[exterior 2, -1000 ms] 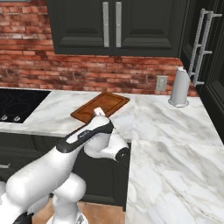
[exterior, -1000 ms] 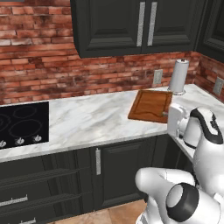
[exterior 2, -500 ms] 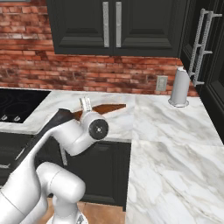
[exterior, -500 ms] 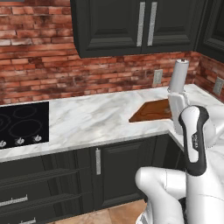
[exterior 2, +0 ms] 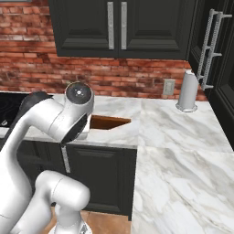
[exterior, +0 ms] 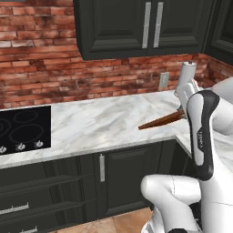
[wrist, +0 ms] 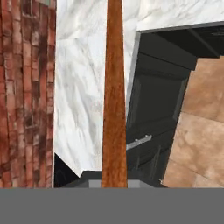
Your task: Move the cutting board and knife to the sink. Then move spray from the cabinet to the counter.
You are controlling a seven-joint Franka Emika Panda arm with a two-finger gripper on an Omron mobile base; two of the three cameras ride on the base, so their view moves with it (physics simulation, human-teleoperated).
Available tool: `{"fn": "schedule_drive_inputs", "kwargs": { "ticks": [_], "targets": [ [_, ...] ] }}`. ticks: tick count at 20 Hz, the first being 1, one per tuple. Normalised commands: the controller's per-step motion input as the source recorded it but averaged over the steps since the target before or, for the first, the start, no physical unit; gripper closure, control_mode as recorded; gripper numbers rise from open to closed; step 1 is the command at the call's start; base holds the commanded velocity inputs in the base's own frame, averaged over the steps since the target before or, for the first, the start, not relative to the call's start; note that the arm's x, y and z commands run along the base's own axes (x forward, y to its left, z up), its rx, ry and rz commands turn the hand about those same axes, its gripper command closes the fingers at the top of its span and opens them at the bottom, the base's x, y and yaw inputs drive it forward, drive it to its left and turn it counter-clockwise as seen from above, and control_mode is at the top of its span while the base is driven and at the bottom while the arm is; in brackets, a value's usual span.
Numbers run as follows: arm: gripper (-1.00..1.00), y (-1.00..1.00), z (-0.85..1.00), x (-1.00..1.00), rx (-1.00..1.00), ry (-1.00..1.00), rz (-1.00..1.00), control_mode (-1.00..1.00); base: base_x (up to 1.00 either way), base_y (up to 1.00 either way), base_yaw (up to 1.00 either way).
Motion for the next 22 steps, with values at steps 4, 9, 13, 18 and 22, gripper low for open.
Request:
{"fn": "schedule_drive_inputs", "kwargs": {
  "ticks": [4, 9, 13, 18, 22],
  "targets": [
    [1.00, -0.01, 0.50, -0.28, 0.00, 0.28, -0.08, -1.00, 0.00, 0.00, 0.00],
    [1.00, -0.07, 0.18, -0.13, 0.00, 0.13, -0.01, -1.00, 0.00, 0.00, 0.00],
    [1.00, -0.02, 0.01, -0.01, 0.00, 0.06, 0.00, -1.00, 0.00, 0.00, 0.00],
    [1.00, 0.05, 0.00, 0.00, -0.01, 0.06, -0.04, -1.00, 0.00, 0.00, 0.00],
    [1.00, 0.36, -0.16, 0.04, -0.15, 0.00, -0.15, -1.00, 0.00, 0.00, 0.00]
  ]
}}
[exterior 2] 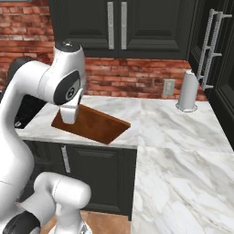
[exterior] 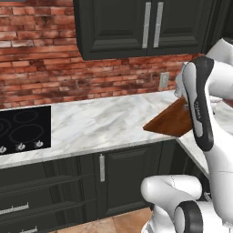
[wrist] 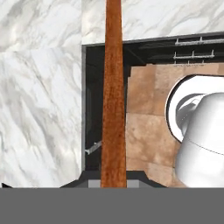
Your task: Move the cutting board and knife to the sink. Then move spray from the cabinet to the counter.
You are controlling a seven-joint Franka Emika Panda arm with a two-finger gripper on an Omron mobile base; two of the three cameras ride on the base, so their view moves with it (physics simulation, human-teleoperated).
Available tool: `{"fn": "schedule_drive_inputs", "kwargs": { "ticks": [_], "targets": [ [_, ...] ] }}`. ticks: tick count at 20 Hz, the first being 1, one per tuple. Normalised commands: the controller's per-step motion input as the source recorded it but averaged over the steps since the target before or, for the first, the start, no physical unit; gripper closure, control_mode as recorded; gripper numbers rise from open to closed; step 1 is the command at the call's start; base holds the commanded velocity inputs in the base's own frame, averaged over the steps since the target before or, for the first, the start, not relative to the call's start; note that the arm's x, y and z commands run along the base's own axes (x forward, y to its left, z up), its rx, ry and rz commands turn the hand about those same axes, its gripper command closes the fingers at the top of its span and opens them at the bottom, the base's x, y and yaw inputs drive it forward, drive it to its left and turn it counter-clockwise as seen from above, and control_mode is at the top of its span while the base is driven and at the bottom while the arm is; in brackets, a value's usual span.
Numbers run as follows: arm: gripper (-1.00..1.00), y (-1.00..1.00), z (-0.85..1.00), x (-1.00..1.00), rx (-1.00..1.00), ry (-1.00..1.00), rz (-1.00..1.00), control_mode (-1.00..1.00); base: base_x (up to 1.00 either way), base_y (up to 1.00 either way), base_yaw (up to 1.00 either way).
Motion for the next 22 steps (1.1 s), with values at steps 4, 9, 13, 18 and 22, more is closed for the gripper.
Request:
{"fn": "schedule_drive_inputs", "kwargs": {
  "ticks": [4, 9, 13, 18, 22],
  "targets": [
    [1.00, 0.41, -0.19, 0.10, -0.18, 0.00, -0.15, -1.00, 0.00, 0.00, 0.00],
    [1.00, 0.29, -0.02, 0.21, -0.08, 0.00, -0.12, -1.00, 0.00, 0.00, 0.00],
    [1.00, 0.06, 0.05, 0.22, 0.00, 0.01, -0.03, -1.00, 0.00, 0.00, 0.00],
    [1.00, 0.00, 0.00, 0.09, 0.00, 0.00, 0.00, -1.00, 0.00, 0.00, 0.00],
    [1.00, 0.03, 0.00, 0.11, 0.00, 0.00, 0.00, -1.00, 0.00, 0.00, 0.00]
  ]
}}
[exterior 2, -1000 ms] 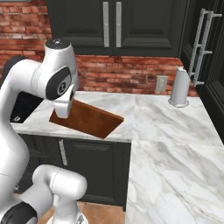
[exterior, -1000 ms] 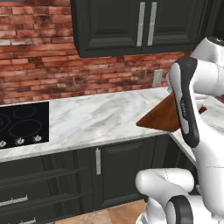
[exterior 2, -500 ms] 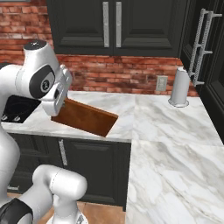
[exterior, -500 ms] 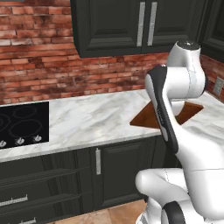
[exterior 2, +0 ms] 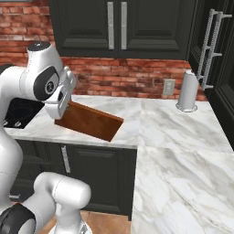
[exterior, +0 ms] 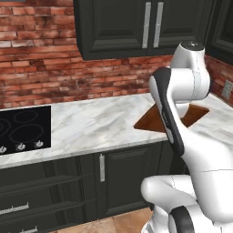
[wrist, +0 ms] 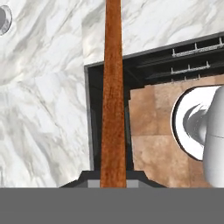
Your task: Move the cutting board and knife to the sink. Then move spray from the cabinet to the counter.
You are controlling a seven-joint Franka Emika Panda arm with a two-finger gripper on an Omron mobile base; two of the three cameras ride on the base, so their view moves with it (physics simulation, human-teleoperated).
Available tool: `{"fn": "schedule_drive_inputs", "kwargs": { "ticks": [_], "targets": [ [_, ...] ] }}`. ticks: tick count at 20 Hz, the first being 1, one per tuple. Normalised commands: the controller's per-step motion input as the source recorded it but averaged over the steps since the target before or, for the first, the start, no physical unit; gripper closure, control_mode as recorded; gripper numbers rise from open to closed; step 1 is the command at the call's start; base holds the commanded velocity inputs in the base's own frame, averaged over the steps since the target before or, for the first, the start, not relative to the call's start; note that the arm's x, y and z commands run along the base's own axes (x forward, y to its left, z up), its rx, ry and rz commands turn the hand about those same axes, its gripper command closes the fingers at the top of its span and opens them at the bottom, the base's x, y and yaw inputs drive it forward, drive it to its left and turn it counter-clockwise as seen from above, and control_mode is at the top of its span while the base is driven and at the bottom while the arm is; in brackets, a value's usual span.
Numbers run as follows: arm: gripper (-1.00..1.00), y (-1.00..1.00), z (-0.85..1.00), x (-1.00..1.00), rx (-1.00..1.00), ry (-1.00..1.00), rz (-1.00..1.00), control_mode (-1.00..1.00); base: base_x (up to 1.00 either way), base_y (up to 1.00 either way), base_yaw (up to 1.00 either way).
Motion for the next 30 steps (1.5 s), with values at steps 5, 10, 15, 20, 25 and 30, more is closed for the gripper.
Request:
{"fn": "schedule_drive_inputs", "kwargs": {
  "ticks": [5, 10, 15, 20, 25, 30],
  "targets": [
    [1.00, 0.00, 0.00, 0.00, 0.00, 0.00, 0.00, 1.00, -0.14, 0.55, 0.00],
    [1.00, 0.00, 0.00, 0.00, 0.00, 0.00, 0.00, 1.00, -0.48, 0.99, 0.22],
    [1.00, 0.00, 0.00, 0.00, 0.00, 0.00, 0.00, 1.00, -0.22, 0.63, 0.91],
    [1.00, 0.00, 0.00, 0.00, 0.00, 0.00, 0.00, 1.00, -0.15, 0.00, 1.00],
    [1.00, 0.00, 0.00, 0.00, 0.00, 0.00, 0.00, 1.00, -0.09, 0.00, 1.00],
    [1.00, 0.00, 0.00, 0.00, 0.00, 0.00, 0.00, 1.00, -0.01, 0.00, 1.00]
  ]
}}
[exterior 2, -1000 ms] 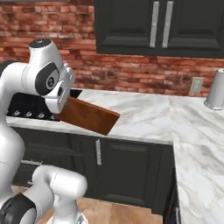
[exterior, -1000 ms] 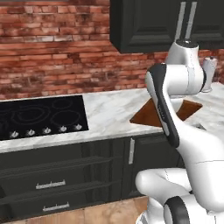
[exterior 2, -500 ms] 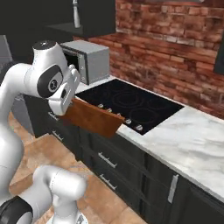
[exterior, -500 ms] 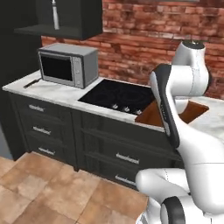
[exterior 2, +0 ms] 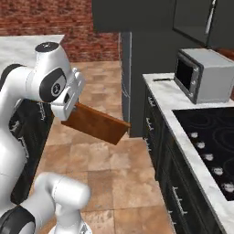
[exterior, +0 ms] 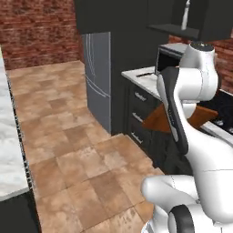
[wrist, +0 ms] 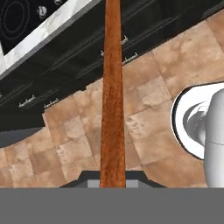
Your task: Move the cutting board and knife to the sink. Then move spray from the cabinet to the counter.
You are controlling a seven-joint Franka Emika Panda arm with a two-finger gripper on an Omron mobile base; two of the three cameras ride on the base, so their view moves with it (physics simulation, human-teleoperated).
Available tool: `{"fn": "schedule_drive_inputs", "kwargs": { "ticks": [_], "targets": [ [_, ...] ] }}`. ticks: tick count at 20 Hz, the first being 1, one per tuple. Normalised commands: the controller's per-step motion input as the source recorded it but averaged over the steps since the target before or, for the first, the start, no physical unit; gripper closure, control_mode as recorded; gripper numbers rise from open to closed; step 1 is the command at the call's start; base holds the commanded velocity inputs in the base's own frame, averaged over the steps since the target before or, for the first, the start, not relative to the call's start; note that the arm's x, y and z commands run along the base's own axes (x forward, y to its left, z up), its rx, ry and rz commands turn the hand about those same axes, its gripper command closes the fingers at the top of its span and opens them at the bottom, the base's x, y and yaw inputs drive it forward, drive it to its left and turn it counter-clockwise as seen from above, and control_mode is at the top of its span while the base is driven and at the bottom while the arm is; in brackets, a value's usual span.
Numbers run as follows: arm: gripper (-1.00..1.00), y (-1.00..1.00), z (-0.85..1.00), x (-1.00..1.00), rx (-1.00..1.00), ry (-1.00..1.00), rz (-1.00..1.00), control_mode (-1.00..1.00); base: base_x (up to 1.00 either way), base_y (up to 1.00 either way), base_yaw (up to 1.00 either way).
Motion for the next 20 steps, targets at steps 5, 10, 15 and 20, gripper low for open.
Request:
{"fn": "schedule_drive_inputs", "kwargs": {
  "ticks": [5, 10, 15, 20],
  "targets": [
    [1.00, 0.00, 0.00, 0.00, 0.00, 0.00, 0.00, 1.00, 0.09, 0.00, 1.00],
    [1.00, 0.00, 0.00, 0.00, 0.00, 0.00, 0.00, 1.00, 0.20, 0.00, 0.96],
    [1.00, 0.00, 0.00, 0.00, 0.00, 0.00, 0.00, 1.00, 0.24, 0.00, 0.85],
    [1.00, 0.00, 0.00, 0.00, 0.00, 0.00, 0.00, 1.00, 0.23, 0.01, 0.86]
  ]
}}
